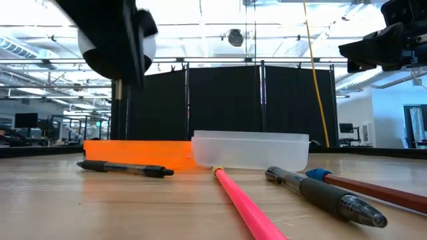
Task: Pick & place school supplies into a supply box
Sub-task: Put the top transparent pen into the orange supply box
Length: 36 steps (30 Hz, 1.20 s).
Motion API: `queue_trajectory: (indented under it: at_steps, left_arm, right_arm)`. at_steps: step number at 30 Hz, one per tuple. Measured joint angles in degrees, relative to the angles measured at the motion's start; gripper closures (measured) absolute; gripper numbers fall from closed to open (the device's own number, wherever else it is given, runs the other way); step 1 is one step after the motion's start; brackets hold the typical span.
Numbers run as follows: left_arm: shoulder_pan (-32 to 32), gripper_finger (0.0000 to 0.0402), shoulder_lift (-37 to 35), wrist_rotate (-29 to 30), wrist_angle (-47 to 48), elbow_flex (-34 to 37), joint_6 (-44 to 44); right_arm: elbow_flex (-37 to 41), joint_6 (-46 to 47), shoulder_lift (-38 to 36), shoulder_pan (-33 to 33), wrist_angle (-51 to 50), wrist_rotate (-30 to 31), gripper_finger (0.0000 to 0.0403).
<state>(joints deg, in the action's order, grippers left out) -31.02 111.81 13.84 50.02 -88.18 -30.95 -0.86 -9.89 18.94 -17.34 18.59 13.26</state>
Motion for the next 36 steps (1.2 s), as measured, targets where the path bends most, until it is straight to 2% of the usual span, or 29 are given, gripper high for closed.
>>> queue_trajectory:
  at_steps: [9,16,22,30,36]
  left_arm:
    - [0.5,0.0318,6.3,-0.6,4.2,0.0,5.0]
    - [2.1,0.0318,6.4,0.2,7.1,0.0,5.0]
    - [2.1,0.0318,6.4,-0.2,6.8,0.0,10.7]
    - [2.1,0.0318,6.3,-0.6,6.2,1.1,11.2]
    - [2.5,0.0286,6.4,-3.3,5.6,4.1,12.4]
  right_arm:
    - [0.0,0.0,0.0,0.0,0.0,0.1,0.0403]
    - [0.0,0.0,0.0,0.0,0.0,0.1,0.0403]
    - [0.0,0.2,0.0,0.0,-0.3,0.1,0.0403]
    - [0.0,0.1,0.0,0.0,-1.0,0.1,0.0403]
    - [0.0,0.0,0.0,0.0,-0.9,0.1,0.0403]
